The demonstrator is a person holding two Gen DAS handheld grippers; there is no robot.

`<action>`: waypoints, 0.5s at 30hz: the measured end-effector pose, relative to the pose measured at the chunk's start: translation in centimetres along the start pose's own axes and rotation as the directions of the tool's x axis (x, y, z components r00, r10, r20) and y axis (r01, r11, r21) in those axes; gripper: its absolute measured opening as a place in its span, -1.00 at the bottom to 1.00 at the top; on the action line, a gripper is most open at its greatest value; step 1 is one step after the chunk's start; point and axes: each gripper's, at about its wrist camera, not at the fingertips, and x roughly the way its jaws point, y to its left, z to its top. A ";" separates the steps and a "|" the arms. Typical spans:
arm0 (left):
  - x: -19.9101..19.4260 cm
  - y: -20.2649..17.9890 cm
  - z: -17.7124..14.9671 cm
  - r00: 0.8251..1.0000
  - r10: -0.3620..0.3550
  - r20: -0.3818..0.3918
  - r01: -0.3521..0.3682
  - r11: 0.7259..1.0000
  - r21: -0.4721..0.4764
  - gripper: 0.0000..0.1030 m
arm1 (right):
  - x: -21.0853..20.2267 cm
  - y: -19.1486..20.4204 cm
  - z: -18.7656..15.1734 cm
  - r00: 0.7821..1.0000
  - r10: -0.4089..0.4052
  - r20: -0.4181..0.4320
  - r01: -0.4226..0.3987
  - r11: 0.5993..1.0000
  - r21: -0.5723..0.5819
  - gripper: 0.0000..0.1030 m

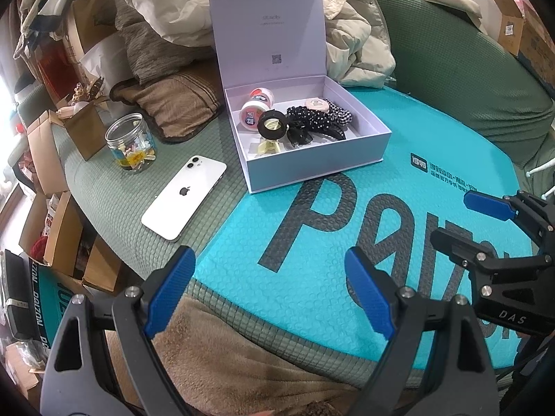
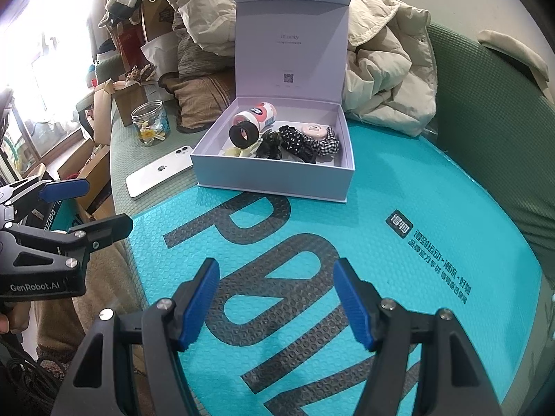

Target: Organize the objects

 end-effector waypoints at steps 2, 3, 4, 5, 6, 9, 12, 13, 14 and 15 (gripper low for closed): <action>0.0 0.0 0.0 1.000 0.001 -0.002 -0.001 1.000 0.001 0.70 | 0.0 0.1 0.0 1.000 0.000 -0.001 0.000 1.000 -0.002 0.34; 0.0 0.0 0.0 1.000 0.001 -0.003 -0.001 1.000 0.001 0.70 | 0.0 0.1 0.1 1.000 0.000 -0.002 0.000 1.000 -0.003 0.34; 0.0 0.0 0.0 1.000 0.001 -0.004 -0.001 1.000 0.000 0.70 | 0.0 0.1 0.1 1.000 0.001 -0.002 -0.001 1.000 -0.003 0.34; 0.0 0.0 -0.1 1.000 0.000 -0.004 0.000 1.000 0.000 0.70 | 0.0 0.1 0.1 1.000 0.001 -0.002 -0.001 1.000 -0.003 0.34; 0.0 0.1 -0.1 1.000 -0.001 -0.005 0.001 1.000 -0.002 0.70 | 0.0 0.1 0.1 1.000 0.000 -0.002 0.000 1.000 -0.003 0.34; 0.0 0.1 0.0 1.000 0.001 -0.005 -0.001 1.000 -0.002 0.70 | 0.1 0.1 0.1 1.000 -0.001 -0.004 0.001 1.000 -0.004 0.34; 0.0 0.2 0.0 1.000 0.003 -0.004 -0.003 1.000 -0.004 0.70 | 0.1 0.1 0.1 1.000 -0.003 -0.004 0.003 1.000 -0.005 0.34; 0.0 0.2 0.0 1.000 0.003 -0.004 -0.003 1.000 -0.006 0.70 | 0.1 0.2 0.1 1.000 -0.003 -0.003 0.003 1.000 -0.005 0.34; 0.0 0.2 -0.1 1.000 0.002 -0.005 -0.002 1.000 -0.008 0.70 | 0.1 0.1 0.1 1.000 0.000 -0.003 0.000 1.000 -0.004 0.34; 0.1 0.2 0.0 1.000 0.001 -0.007 -0.001 1.000 -0.008 0.70 | 0.1 0.1 0.1 1.000 0.000 -0.004 0.000 1.000 -0.004 0.34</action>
